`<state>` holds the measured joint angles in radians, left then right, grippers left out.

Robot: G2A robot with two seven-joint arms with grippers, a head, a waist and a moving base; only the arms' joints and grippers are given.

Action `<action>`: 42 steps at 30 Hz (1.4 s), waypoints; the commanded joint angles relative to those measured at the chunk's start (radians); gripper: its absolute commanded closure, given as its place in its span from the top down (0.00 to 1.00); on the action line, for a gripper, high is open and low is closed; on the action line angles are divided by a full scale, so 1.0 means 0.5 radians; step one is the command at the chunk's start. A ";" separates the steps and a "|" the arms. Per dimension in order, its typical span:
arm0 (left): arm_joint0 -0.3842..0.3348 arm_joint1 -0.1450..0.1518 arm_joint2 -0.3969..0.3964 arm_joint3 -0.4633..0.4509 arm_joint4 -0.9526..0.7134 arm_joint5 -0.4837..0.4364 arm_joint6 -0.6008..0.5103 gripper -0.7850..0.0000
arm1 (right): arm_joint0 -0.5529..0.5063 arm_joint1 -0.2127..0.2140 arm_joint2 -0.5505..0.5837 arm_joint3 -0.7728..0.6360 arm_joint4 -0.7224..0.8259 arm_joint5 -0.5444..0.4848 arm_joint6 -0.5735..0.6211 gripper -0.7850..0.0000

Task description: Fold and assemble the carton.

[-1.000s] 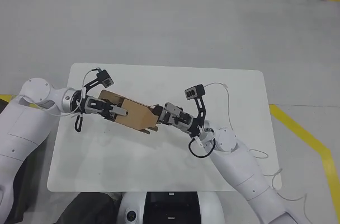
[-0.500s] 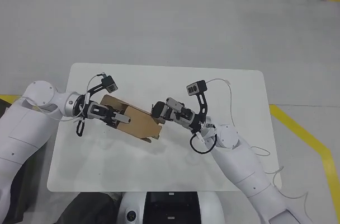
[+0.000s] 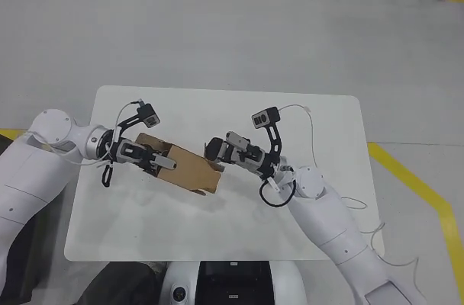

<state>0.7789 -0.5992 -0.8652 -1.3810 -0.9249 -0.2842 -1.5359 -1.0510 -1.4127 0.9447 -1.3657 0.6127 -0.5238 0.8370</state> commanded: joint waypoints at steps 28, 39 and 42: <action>0.002 -0.098 -0.149 0.185 -0.064 -0.038 0.038 0.00 | -0.136 -0.039 -0.177 -0.060 0.110 0.004 0.158 1.00; 0.019 -0.144 -0.200 0.200 -0.067 -0.019 0.019 0.00 | -0.064 -0.094 -0.293 0.016 0.084 -0.071 0.100 1.00; 0.028 -0.149 -0.225 0.210 -0.053 -0.003 0.003 0.00 | -0.070 -0.093 -0.275 0.013 0.078 -0.093 0.105 1.00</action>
<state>0.7918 -0.6730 -0.9735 -1.2788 -0.9539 -0.2892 -1.5310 -1.0831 -1.4602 0.8023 -1.3565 0.6545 -0.5677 0.8873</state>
